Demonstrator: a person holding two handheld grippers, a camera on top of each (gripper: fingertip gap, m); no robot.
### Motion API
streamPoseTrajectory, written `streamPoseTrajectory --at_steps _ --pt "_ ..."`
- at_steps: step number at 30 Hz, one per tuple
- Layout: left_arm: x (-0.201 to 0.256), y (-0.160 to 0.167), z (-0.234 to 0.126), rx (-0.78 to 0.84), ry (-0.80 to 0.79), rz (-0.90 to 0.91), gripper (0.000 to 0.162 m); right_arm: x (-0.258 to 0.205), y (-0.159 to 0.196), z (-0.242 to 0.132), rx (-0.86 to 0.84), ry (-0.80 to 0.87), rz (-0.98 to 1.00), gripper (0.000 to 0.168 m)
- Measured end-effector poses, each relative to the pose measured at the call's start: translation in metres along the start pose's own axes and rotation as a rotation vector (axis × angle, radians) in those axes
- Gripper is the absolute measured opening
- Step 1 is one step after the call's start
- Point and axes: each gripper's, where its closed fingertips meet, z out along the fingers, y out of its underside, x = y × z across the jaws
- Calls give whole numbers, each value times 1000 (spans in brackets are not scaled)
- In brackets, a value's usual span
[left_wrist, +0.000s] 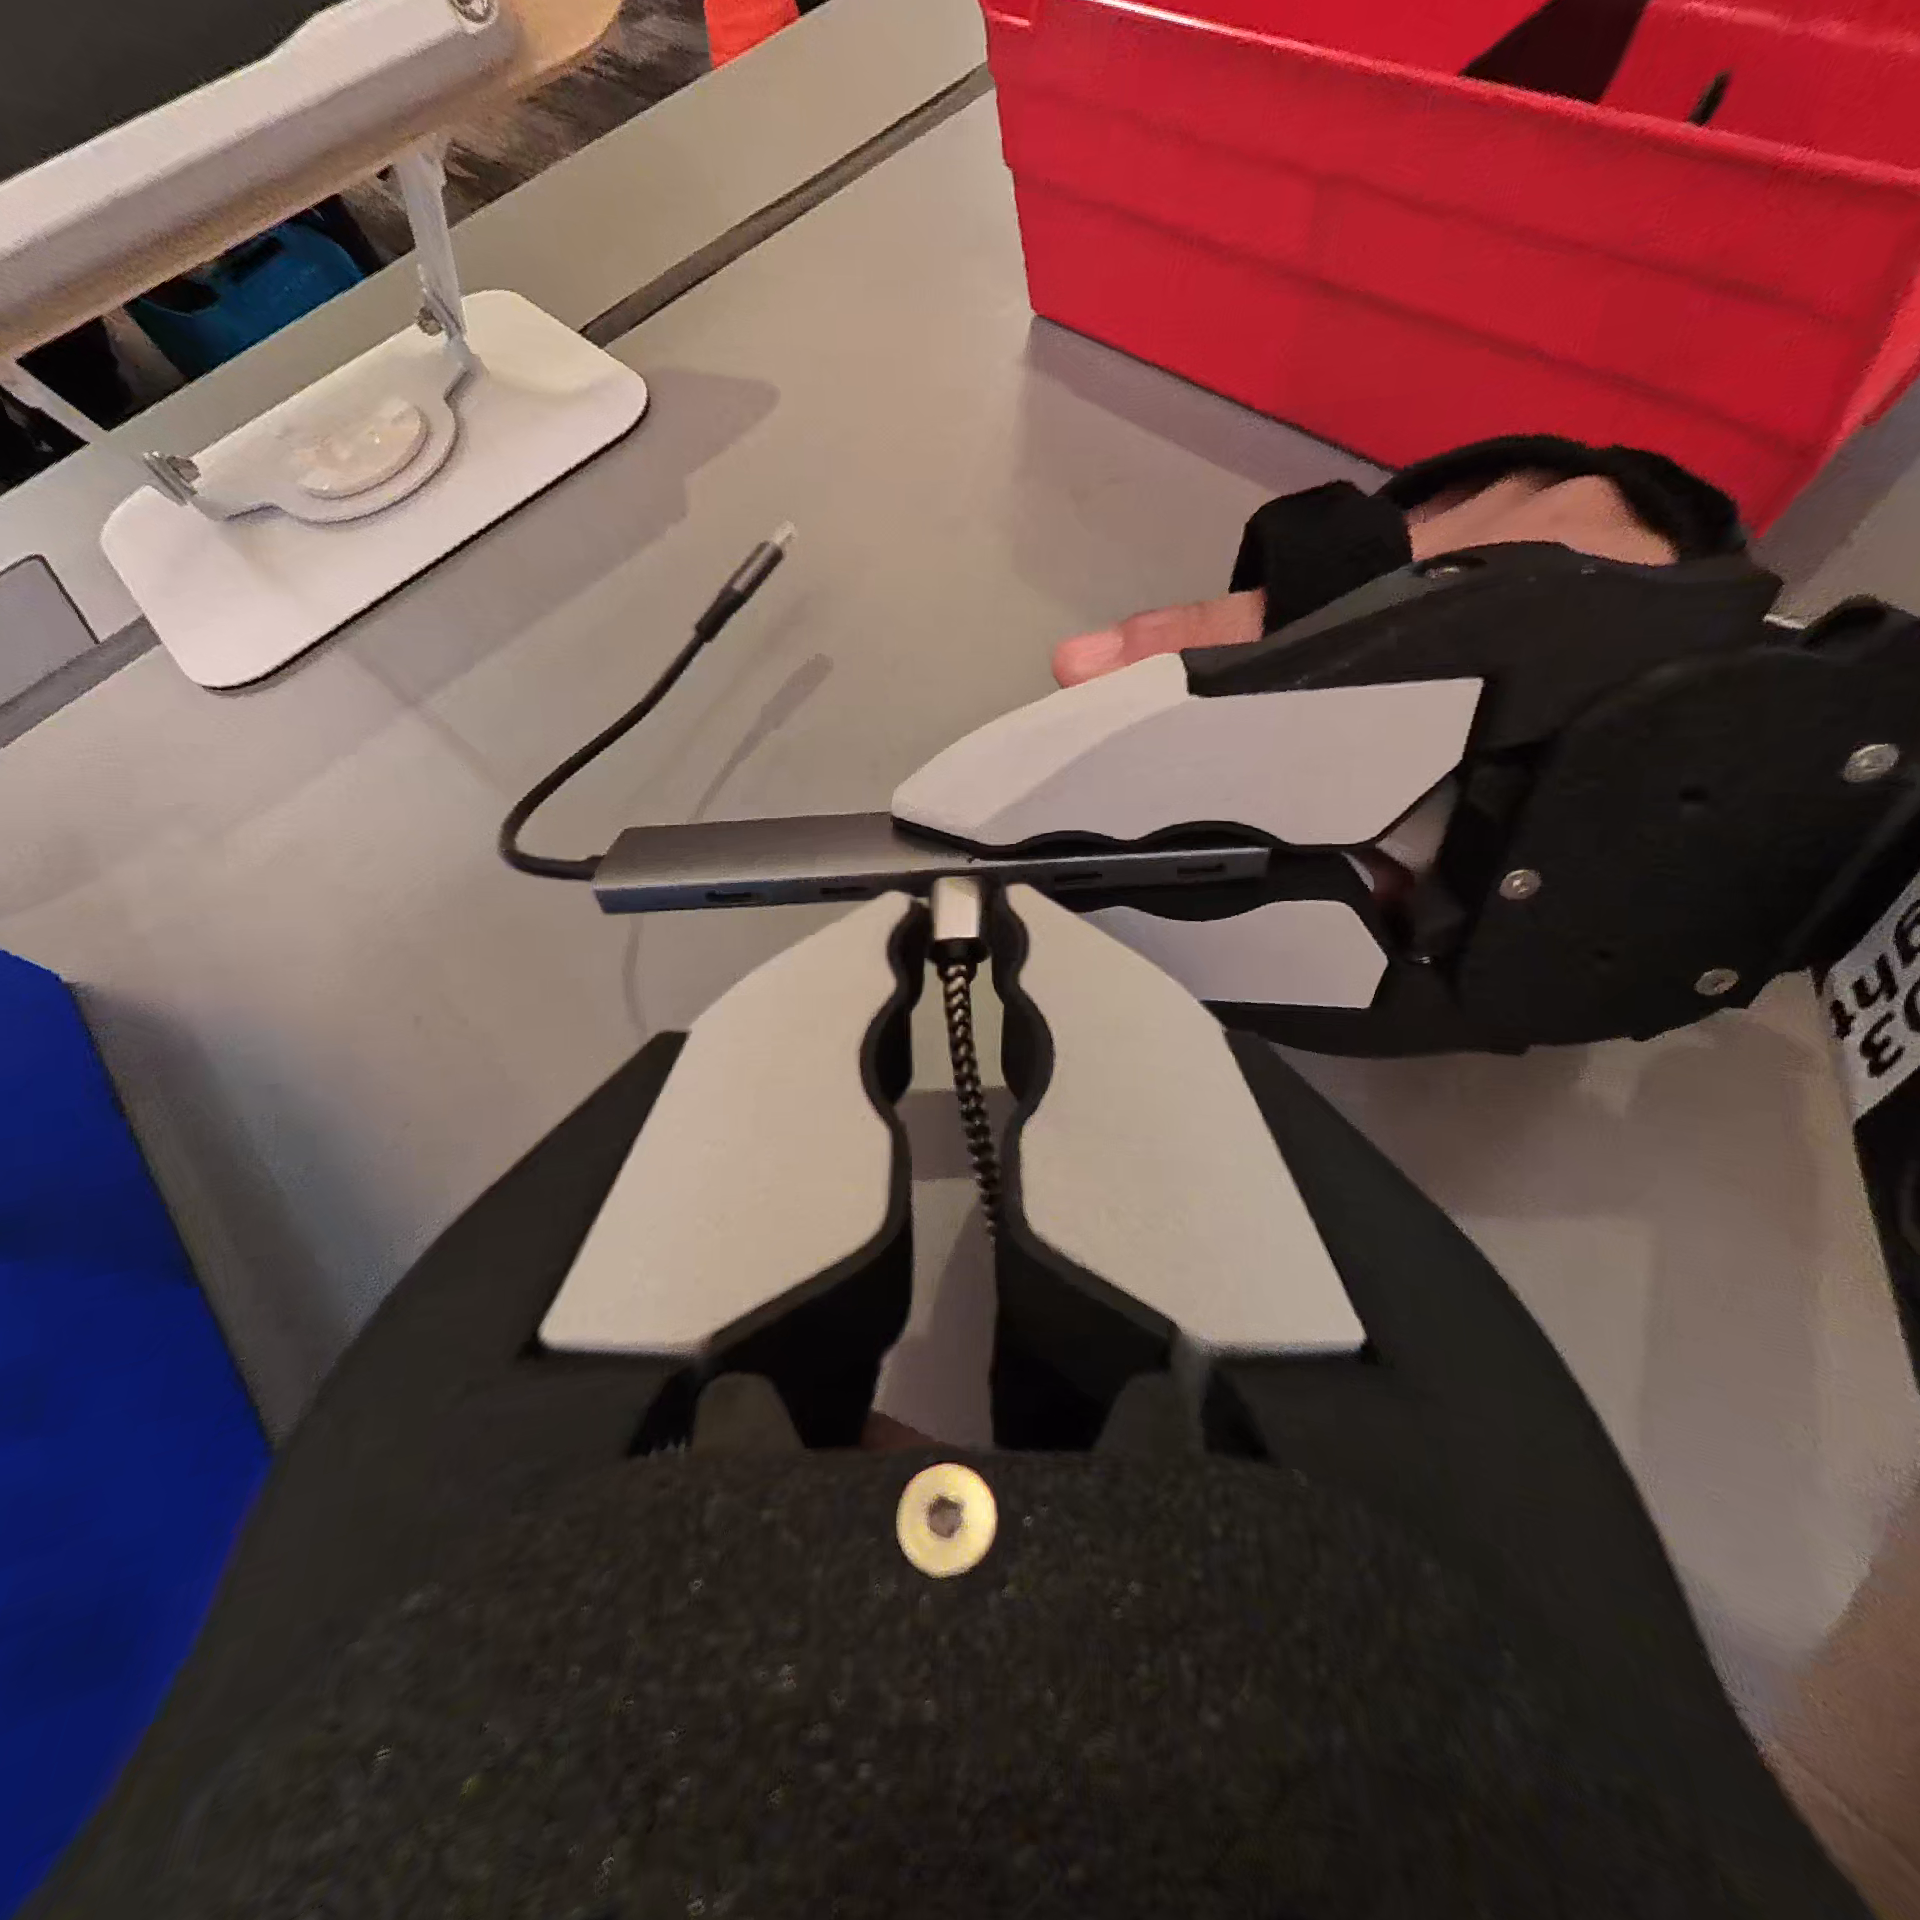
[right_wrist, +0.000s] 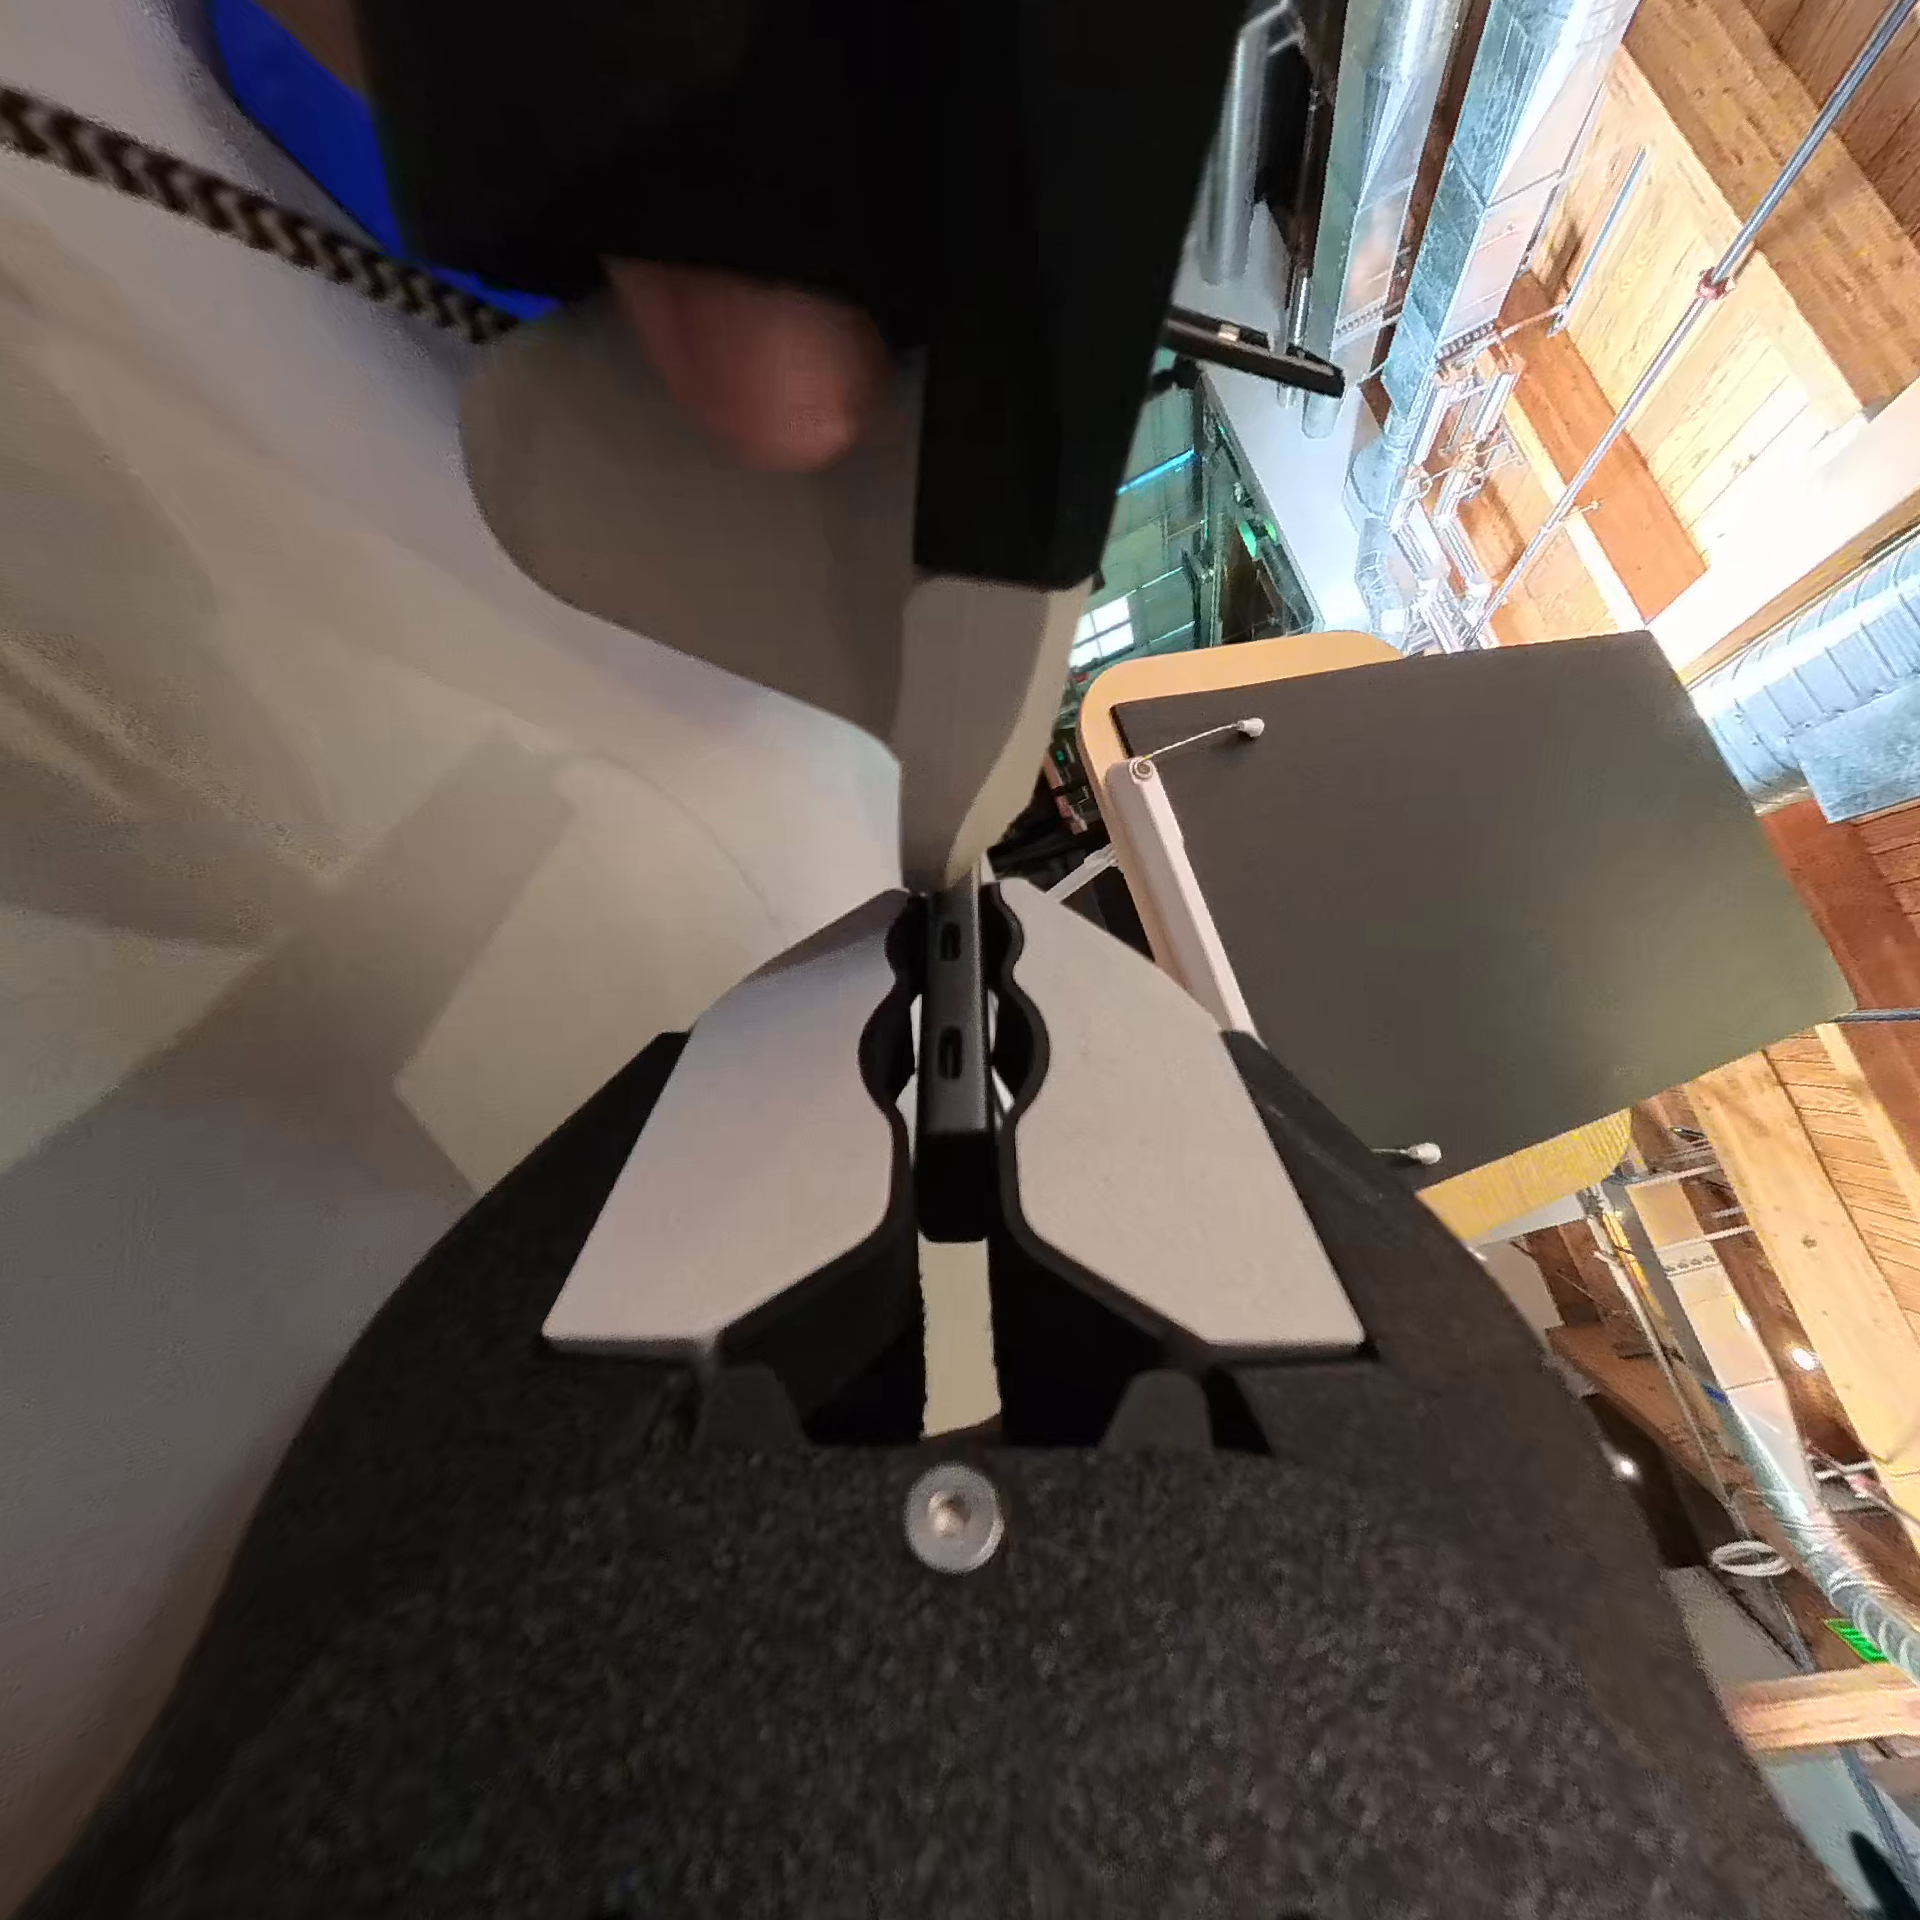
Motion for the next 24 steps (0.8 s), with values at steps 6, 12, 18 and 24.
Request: streamPoseTrajectory --at_steps 6,12,18,24 --pt "0 1 -1 17 -20 -7 11 0 0 1 -3 -1 16 10" --pt "-1 6 -5 28 -45 1 11 -6 -3 2 4 -29 18 11" --pt "-2 5 -10 45 -70 13 11 -4 -8 4 6 8 -2 11" --pt "-4 5 -12 41 -78 3 11 -3 -9 6 -13 20 7 11"
